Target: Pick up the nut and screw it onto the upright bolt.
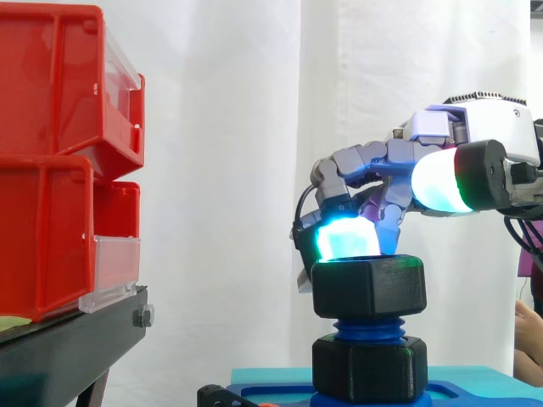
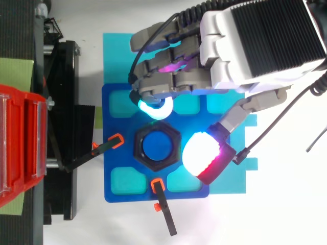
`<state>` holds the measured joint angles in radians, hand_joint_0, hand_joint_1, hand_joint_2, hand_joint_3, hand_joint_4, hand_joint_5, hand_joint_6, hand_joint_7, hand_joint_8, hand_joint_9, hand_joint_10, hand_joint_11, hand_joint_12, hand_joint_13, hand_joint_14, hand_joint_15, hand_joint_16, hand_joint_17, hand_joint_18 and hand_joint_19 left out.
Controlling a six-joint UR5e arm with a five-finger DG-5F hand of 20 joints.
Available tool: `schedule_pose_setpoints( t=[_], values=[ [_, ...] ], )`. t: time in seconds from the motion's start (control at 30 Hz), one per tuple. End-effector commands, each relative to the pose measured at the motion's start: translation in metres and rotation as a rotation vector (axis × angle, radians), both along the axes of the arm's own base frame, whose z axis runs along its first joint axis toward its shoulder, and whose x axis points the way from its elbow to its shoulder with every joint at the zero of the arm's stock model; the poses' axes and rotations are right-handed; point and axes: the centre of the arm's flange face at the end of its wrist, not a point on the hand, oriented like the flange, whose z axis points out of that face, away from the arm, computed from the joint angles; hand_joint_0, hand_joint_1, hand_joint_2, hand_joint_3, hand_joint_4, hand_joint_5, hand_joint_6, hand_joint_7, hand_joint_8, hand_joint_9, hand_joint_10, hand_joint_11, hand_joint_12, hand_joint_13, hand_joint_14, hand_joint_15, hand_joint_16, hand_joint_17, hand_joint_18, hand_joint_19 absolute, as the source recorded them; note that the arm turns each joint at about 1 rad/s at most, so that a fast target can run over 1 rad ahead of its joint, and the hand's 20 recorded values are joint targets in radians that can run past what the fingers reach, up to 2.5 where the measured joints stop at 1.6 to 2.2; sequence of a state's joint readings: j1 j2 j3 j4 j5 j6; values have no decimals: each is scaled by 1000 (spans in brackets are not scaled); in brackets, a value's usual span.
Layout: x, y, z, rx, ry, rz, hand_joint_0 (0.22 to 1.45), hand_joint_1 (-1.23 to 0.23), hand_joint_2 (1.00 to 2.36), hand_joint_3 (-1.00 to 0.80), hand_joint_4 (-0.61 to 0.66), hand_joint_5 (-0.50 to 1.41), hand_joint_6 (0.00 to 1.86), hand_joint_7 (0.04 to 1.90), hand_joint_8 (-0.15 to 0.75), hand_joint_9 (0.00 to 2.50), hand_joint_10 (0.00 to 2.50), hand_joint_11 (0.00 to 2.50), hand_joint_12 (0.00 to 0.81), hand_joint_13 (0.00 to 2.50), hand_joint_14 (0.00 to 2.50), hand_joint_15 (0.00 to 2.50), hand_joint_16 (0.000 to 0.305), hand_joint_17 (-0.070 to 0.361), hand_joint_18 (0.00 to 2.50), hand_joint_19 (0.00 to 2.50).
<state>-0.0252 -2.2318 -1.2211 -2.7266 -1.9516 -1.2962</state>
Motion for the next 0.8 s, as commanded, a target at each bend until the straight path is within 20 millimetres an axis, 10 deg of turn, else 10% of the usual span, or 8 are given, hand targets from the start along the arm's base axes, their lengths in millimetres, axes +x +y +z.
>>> schedule_pose_setpoints(
  t=[0.0,0.3,0.4,0.77],
  values=[
    [-2,-5,0,-1,3,3,556,-256,1000,-500,105,32,553,1461,227,1226,0,0,149,877,0,0,8,18,506,0],
    [-5,-21,1,-4,-2,5,561,-284,1000,-500,61,42,665,1183,205,1477,3,72,113,1045,0,0,3,6,663,0],
    [-5,-26,5,-5,-8,3,559,-278,1000,-500,93,35,530,1481,227,1430,4,119,129,997,0,0,4,10,632,0],
    [6,-41,59,-21,-96,75,539,-239,1000,-500,205,-137,503,912,244,1070,3,67,197,782,0,0,15,34,463,0]
  ],
)
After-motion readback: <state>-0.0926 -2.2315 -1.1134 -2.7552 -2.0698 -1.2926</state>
